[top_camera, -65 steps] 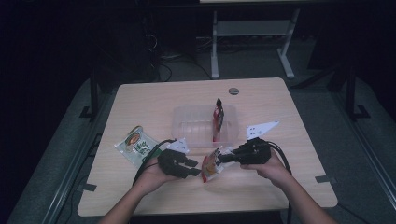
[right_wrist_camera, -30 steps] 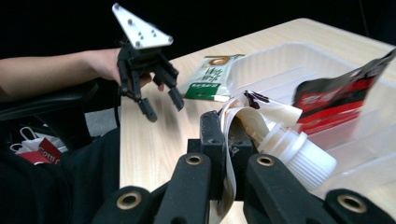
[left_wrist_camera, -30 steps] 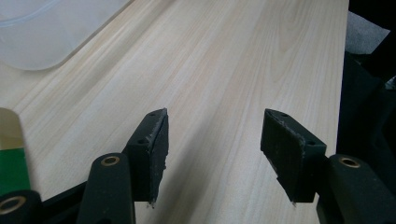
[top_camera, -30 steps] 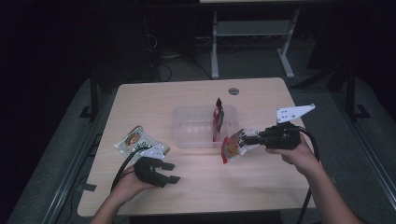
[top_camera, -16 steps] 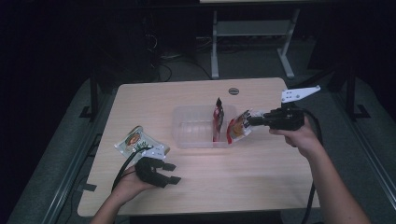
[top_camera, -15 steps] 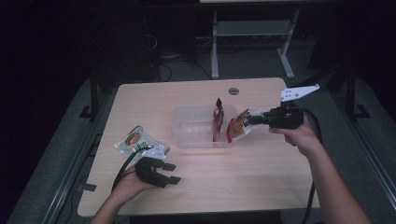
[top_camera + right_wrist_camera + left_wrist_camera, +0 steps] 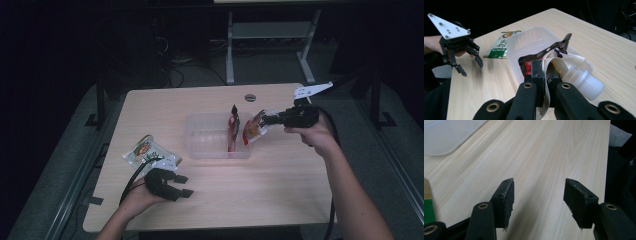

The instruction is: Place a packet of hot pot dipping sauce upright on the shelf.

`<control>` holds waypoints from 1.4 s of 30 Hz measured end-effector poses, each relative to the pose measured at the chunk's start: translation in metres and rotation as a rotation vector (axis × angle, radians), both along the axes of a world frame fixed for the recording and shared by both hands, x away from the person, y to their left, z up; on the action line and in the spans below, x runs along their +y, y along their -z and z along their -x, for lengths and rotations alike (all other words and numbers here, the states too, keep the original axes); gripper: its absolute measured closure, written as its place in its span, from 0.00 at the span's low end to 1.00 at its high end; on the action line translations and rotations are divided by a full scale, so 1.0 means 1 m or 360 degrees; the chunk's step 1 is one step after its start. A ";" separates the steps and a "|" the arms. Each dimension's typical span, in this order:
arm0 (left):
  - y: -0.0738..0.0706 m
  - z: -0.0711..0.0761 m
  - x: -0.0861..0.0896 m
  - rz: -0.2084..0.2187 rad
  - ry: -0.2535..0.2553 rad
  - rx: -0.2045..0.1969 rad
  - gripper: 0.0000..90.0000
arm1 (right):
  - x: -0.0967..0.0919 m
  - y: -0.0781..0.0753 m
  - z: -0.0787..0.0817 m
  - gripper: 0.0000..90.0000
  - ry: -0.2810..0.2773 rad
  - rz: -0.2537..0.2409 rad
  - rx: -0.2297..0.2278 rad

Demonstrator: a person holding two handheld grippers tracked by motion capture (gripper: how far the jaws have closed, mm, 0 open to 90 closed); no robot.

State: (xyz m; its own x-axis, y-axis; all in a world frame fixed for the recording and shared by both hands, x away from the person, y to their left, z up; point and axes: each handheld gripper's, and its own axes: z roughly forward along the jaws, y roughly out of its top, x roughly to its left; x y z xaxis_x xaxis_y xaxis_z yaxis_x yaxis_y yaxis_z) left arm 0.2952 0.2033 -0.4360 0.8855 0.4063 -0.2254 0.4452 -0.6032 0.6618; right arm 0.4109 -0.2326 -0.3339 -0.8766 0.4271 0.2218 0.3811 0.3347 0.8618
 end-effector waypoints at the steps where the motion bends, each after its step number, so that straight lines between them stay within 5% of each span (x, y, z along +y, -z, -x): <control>1: 0.000 0.000 0.000 0.0003 -0.0005 0.0009 0.46 | -0.001 0.000 -0.001 0.99 0.0005 0.0006 0.0000; 20: 0.000 0.001 0.000 0.0004 -0.0001 0.0013 0.46 | 0.006 0.005 -0.006 0.99 0.0041 0.0124 0.0000; 30: 0.000 0.000 0.000 -0.0001 0.0014 0.0003 0.46 | 0.012 -0.015 -0.010 0.99 0.0127 0.0261 -0.0021; 42: 0.000 0.001 0.000 0.0007 0.0006 0.0016 0.46 | 0.023 -0.010 -0.015 0.99 0.0182 0.0329 0.0015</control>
